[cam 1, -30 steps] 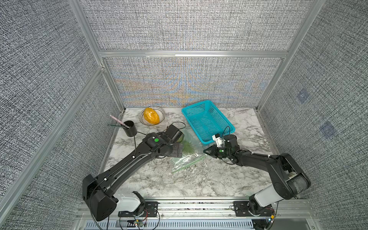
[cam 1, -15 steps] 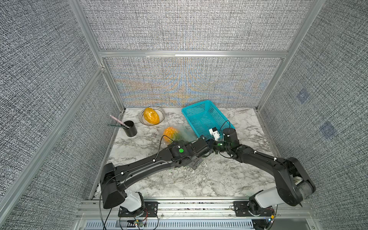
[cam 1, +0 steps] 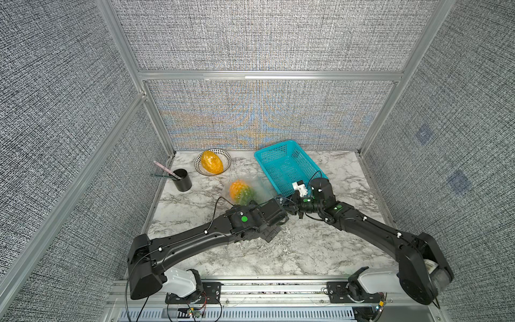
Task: Open the zip-top bag and take out the pineapple
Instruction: Adjust the zipper food storage bag at the center of the board.
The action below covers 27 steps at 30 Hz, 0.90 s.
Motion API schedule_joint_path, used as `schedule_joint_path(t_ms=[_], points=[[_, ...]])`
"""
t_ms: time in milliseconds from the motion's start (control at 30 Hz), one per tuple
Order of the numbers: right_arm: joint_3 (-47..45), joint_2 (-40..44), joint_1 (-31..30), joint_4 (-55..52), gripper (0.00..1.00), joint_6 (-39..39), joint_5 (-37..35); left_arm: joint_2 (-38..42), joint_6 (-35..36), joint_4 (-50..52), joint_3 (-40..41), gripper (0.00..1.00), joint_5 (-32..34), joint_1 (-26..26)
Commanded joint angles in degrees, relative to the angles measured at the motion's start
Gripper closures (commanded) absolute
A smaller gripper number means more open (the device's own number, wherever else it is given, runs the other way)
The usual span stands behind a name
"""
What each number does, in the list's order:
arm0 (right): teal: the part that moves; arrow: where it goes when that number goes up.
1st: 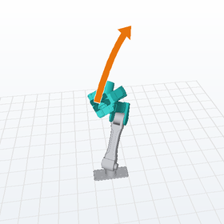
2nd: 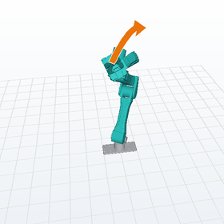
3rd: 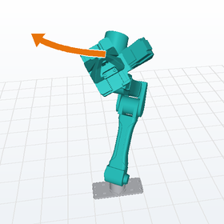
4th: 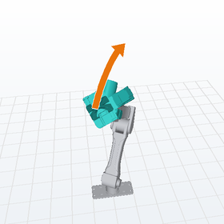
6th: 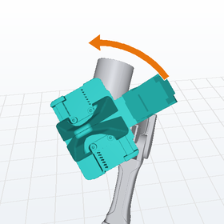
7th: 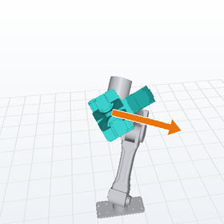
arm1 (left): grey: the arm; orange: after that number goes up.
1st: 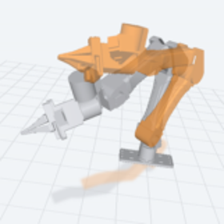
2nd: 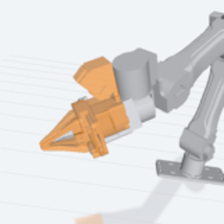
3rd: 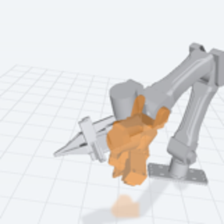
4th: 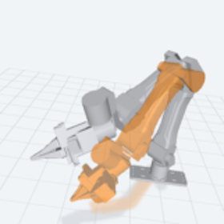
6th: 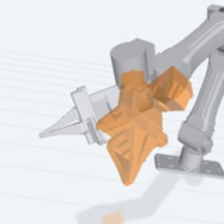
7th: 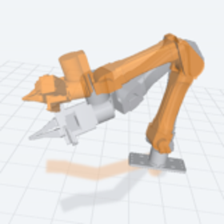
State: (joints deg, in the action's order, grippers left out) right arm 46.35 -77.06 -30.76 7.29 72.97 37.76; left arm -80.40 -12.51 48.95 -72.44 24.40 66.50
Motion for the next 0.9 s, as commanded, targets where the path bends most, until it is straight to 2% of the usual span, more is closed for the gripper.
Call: schedule_joint_path(t_ms=[0,67,167,267,367,433,600,667,800,867], points=[[0.16,1.06,-0.11,0.49,1.0,3.88,0.46,-0.65,-0.88,-2.36,-0.59,0.0,-1.58,0.09],[0.88,1.06,-0.13,-0.39,1.0,3.94,0.69,-1.27,-1.83,-3.17,-0.75,0.01,-3.14,0.12],[1.46,0.8,-0.26,-0.6,1.0,4.35,1.81,-2.07,-4.67,-3.0,-0.29,0.0,-1.82,0.08],[1.64,1.09,-0.27,-1.17,1.0,4.75,2.41,-2.4,-7.22,-3.17,0.95,0.02,1.91,0.13],[1.6,1.92,-0.26,-2.07,1.0,5.1,2.41,-3.09,-9.95,-1.93,1.3,0.08,6.84,-0.05],[1.47,2.54,-0.28,-2.81,1.0,5.09,2.43,-3.51,-9.58,-1.52,0.71,0.18,7.76,-0.14],[0.47,4.52,-0.26,-4.01,1.0,5.26,2.19,-5.36,-8.28,0.32,-2.49,0.6,7.18,-0.13],[-0.02,5.15,-0.27,-4.12,1.0,5.26,2.14,-6.46,-8.03,1.85,-4.4,0.73,6.55,-0.14],[-0.03,6.44,-0.26,-4.33,1.0,5.09,1.53,-8.05,-6.76,4.79,-8.71,0.89,5.24,-0.08],[0.02,6.89,-0.26,-4.3,0.98,4.82,1.35,-8.1,-6.02,5.68,-10.07,0.92,4.61,-0.05]])
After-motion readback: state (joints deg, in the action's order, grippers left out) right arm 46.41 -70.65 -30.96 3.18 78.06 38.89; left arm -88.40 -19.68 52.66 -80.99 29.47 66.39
